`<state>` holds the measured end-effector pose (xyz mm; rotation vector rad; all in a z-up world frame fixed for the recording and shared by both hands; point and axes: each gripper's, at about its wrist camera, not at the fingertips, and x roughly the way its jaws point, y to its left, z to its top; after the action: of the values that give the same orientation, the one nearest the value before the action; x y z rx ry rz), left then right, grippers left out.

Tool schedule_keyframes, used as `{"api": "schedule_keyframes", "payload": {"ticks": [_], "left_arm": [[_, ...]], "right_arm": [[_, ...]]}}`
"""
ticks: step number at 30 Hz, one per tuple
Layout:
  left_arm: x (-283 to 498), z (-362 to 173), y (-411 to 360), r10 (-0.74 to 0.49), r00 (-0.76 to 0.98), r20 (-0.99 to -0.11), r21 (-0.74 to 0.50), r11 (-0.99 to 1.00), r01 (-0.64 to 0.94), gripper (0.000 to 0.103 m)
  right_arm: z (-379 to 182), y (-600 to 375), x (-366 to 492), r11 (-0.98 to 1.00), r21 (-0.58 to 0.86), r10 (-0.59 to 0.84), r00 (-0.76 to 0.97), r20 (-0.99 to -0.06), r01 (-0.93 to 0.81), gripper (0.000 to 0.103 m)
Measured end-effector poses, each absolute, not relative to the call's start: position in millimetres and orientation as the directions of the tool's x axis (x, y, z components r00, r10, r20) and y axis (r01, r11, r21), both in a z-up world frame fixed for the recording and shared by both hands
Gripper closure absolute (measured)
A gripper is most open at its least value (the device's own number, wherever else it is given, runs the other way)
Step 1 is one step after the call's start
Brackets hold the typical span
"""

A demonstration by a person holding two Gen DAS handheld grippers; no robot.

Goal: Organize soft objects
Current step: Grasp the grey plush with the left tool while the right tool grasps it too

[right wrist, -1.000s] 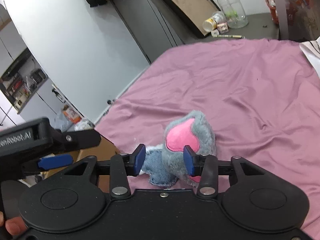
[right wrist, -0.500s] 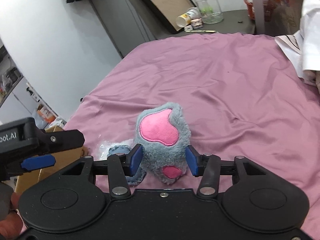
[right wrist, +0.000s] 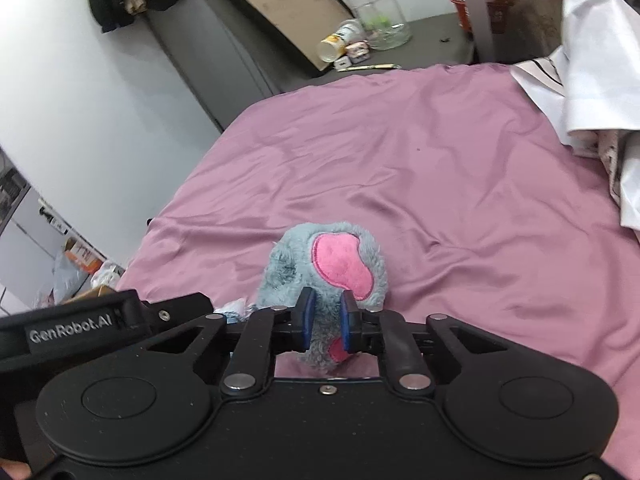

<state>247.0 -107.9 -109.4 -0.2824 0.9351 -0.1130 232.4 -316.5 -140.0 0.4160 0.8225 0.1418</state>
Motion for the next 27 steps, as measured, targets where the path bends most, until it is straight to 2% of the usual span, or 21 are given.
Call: {"api": "schedule_keyframes", "payload": {"ticks": [5,10,13,15,20,23,26,27], "left_arm": [[260,-118,-120,-0.263,0.58,-0.771,-0.346,0.938,-0.035,0.05],[272,-126,-130,-0.319,0.558,-0.766,-0.407,0.913,-0.037,0.052],[277,-132,-136,-0.321,0.549,-0.772,-0.411,0.911,-0.044,0.061],[280,-136,-138,-0.326,0.545,-0.772,-0.421,0.905,-0.055,0.072],[281,-141,-140,-0.338,0.548,-0.765,-0.44,0.896,-0.062,0.079],[280,-143,-140,-0.351,0.544,-0.762,-0.455,0.888,-0.065,0.079],[278,-145,-139,-0.358,0.541,-0.761,-0.465,0.883,-0.069,0.08],[277,-146,-138,-0.364,0.54,-0.759,-0.476,0.876,-0.078,0.08]], "right_arm": [[-143,-328,234,0.902,0.422,0.257,0.664,-0.702,0.096,0.09],[-145,-332,233,0.898,0.424,0.25,0.657,-0.712,0.117,0.09],[-145,-332,234,0.9,0.417,0.244,0.653,-0.717,0.122,0.09],[-145,-335,235,0.898,0.421,0.245,0.654,-0.716,0.125,0.089],[-145,-343,233,0.872,0.47,0.268,0.671,-0.692,0.136,0.087],[-145,-348,233,0.849,0.509,0.283,0.692,-0.664,0.141,0.086],[-146,-353,234,0.82,0.556,0.309,0.709,-0.634,0.14,0.078],[-147,-353,235,0.815,0.563,0.314,0.712,-0.628,0.136,0.073]]}}
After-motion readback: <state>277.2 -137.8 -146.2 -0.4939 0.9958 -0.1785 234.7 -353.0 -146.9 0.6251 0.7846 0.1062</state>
